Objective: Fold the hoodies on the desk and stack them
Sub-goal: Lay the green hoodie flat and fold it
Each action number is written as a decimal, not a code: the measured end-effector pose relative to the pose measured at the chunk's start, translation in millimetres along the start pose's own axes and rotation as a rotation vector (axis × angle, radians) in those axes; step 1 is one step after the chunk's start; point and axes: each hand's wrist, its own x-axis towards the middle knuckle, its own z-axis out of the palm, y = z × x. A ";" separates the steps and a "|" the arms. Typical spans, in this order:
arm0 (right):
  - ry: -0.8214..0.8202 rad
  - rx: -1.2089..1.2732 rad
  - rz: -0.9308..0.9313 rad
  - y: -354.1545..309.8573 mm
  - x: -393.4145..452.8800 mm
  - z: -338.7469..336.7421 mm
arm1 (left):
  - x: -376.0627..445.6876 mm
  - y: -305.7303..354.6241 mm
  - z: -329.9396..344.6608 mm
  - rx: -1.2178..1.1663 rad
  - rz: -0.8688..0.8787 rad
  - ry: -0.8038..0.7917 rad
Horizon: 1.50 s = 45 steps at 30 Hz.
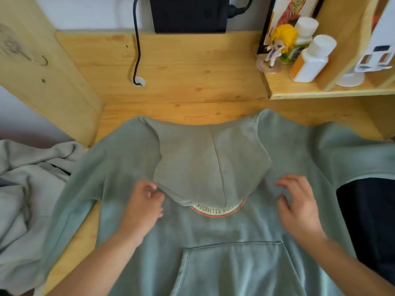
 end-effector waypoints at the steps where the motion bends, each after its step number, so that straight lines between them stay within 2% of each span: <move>1: 0.070 0.109 0.251 1.2 2.6 2.8 | -2.5 4.1 4.4 -0.233 -0.243 -0.034; 2: 0.108 0.273 0.551 -3.3 11.1 4.9 | -2.8 11.0 6.9 -0.379 -0.420 -0.081; 4: -0.092 0.630 1.056 -22.3 34.7 9.1 | 3.7 23.6 10.5 -0.509 -0.562 -0.168; 5: -0.214 0.738 1.175 -32.7 45.4 8.3 | 7.1 30.8 13.4 -0.518 -0.572 -0.178; 6: -0.301 0.776 1.217 -41.1 55.1 8.0 | 9.7 37.5 18.1 -0.501 -0.570 -0.172; 9: -0.421 0.668 1.156 -59.4 71.8 9.2 | 12.8 46.8 30.3 -0.391 -0.492 -0.015; 11: -0.354 0.536 1.090 -59.4 77.4 10.5 | 12.0 48.1 34.2 -0.400 -0.464 0.064; 13: -0.327 0.446 1.046 -59.7 81.2 10.5 | 4.3 48.7 36.1 -0.448 -0.520 0.012; 16: -0.372 0.313 1.017 -66.0 81.2 13.4 | -7.9 44.2 41.1 -0.490 -0.598 -0.041; 18: -0.308 0.268 0.999 -65.6 83.0 16.9 | -11.2 45.1 45.5 -0.501 -0.597 -0.049; 20: -0.215 0.438 1.025 -65.7 87.0 20.0 | -9.5 49.2 48.9 -0.483 -0.554 -0.048; 22: -0.135 0.787 1.108 -69.1 93.0 17.4 | -5.0 55.3 48.7 -0.532 -0.492 -0.018; 25: -0.049 1.139 1.148 -71.8 102.3 1.7 | 0.6 71.5 38.3 -0.848 -0.394 -0.048; 28: 0.043 1.347 1.157 -79.1 109.5 -10.6 | 0.2 87.8 27.0 -1.225 -0.301 -0.126; 31: 0.095 1.511 1.194 -85.9 111.0 -14.5 | -0.8 93.3 29.8 -1.243 -0.274 -0.135; 34: -0.011 1.553 1.280 -83.9 103.4 -14.4 | -1.8 88.1 28.3 -1.209 -0.336 -0.145; 36: -0.044 1.497 1.380 -83.9 98.1 -14.0 | -2.7 83.1 26.3 -1.145 -0.428 -0.170; 39: -0.094 1.381 1.381 -77.7 97.6 -3.5 | 0.2 80.9 28.5 -0.994 -0.482 -0.217; 42: -0.118 1.362 1.325 -72.4 100.2 0.8 | 3.9 82.6 28.8 -0.969 -0.419 -0.232; 45: -0.030 1.452 1.160 -70.4 98.9 -7.0 | 5.5 77.5 20.3 -1.138 -0.272 -0.249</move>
